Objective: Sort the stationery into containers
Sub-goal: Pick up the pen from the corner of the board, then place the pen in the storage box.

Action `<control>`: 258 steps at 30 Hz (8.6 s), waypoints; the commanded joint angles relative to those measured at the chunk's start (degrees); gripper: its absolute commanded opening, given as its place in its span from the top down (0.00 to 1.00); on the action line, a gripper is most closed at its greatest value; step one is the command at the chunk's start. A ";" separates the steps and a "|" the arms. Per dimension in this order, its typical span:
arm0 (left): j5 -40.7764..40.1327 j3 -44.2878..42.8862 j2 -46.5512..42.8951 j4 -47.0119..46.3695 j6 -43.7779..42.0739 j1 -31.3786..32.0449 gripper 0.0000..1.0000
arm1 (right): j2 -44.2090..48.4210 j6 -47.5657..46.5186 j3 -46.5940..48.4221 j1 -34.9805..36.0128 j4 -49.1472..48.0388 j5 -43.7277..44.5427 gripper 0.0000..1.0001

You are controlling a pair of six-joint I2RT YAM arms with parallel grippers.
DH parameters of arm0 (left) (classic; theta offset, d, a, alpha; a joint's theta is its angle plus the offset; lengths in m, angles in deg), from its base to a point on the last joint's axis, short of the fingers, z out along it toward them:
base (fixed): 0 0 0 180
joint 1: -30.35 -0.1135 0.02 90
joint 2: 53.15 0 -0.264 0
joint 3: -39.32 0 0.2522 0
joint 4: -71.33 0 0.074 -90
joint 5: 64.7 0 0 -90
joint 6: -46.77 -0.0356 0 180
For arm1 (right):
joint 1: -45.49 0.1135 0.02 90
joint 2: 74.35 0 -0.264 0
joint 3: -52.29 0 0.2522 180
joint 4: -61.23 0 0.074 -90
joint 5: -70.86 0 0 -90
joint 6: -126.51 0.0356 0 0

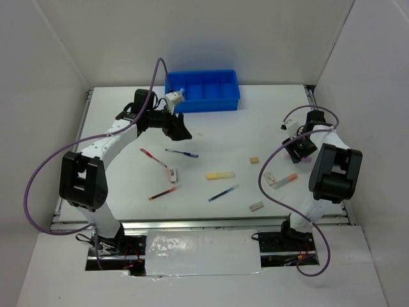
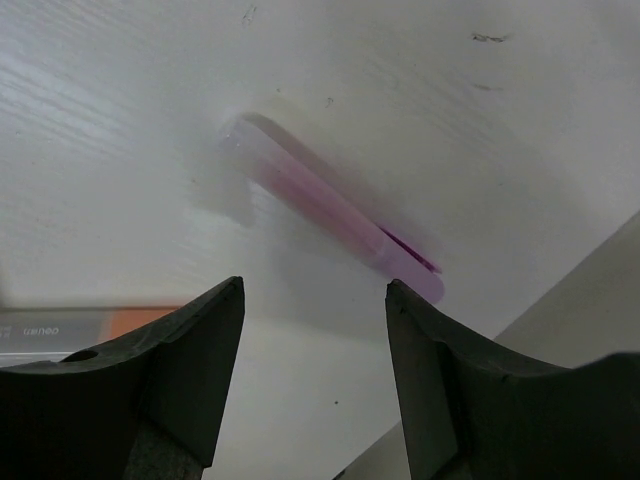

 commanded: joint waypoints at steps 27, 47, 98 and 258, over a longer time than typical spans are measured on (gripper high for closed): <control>2.63 2.94 -0.81 -5.13 1.83 -1.14 0.23 | -4.06 25.98 11.35 -0.82 1.33 -4.76 0.18; -0.09 6.89 -1.17 -7.16 3.42 -1.49 0.25 | -6.15 73.83 12.40 -2.58 -2.26 13.07 0.20; -1.85 10.32 -0.02 -7.77 7.55 -4.30 0.27 | -28.04 78.05 36.49 0.76 19.88 19.75 0.25; -49.59 -49.71 41.04 -25.88 15.64 -2.02 0.14 | 16.87 34.03 10.03 12.18 16.80 -2.49 0.28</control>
